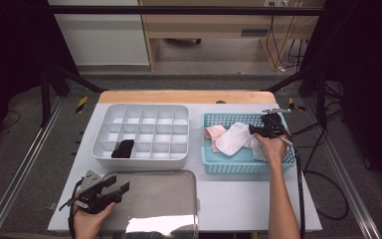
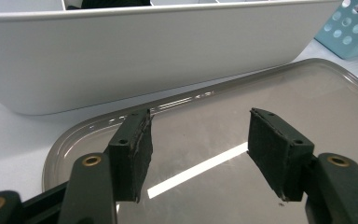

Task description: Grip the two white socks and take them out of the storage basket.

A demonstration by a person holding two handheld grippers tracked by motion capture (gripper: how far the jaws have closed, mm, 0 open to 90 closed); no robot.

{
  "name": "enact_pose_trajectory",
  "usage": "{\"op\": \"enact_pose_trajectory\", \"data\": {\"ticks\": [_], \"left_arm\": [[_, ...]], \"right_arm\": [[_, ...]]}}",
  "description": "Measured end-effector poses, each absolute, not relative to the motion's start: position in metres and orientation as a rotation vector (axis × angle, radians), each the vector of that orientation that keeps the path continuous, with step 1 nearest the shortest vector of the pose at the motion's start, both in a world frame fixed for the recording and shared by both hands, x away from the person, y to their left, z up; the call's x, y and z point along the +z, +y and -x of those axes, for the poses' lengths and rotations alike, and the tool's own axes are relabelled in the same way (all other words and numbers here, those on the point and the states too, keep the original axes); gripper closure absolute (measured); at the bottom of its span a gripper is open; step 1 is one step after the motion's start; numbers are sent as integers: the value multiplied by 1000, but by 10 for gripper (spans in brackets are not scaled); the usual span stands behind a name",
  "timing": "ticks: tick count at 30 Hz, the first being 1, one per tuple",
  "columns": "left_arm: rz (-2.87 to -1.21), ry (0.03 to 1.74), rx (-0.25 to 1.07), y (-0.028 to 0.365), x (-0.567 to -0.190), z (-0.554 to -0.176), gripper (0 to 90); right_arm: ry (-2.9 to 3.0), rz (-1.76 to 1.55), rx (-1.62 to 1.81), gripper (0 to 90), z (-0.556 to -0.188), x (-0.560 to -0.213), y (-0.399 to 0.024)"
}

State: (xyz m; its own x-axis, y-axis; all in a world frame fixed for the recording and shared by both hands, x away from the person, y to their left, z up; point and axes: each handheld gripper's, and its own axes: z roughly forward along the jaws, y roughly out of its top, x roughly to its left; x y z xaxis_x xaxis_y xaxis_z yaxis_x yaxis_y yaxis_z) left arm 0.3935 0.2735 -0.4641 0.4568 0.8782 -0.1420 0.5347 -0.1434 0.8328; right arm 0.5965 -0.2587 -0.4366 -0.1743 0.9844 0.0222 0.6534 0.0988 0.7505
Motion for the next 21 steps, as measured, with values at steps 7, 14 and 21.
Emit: {"op": "enact_pose_trajectory", "data": {"ticks": [7,14,21], "left_arm": [[-1817,1201,479,273,-465,-394,389],[-1819,1201,475,273,-466,-394,393],[-1821,1201,474,273,-466,-394,398]], "right_arm": [[1934,-1646,842,349,-598,-444,-262],[1952,-1658,809,372,-600,-453,-262],[2000,-1729,763,546,-600,-456,-264]]}}
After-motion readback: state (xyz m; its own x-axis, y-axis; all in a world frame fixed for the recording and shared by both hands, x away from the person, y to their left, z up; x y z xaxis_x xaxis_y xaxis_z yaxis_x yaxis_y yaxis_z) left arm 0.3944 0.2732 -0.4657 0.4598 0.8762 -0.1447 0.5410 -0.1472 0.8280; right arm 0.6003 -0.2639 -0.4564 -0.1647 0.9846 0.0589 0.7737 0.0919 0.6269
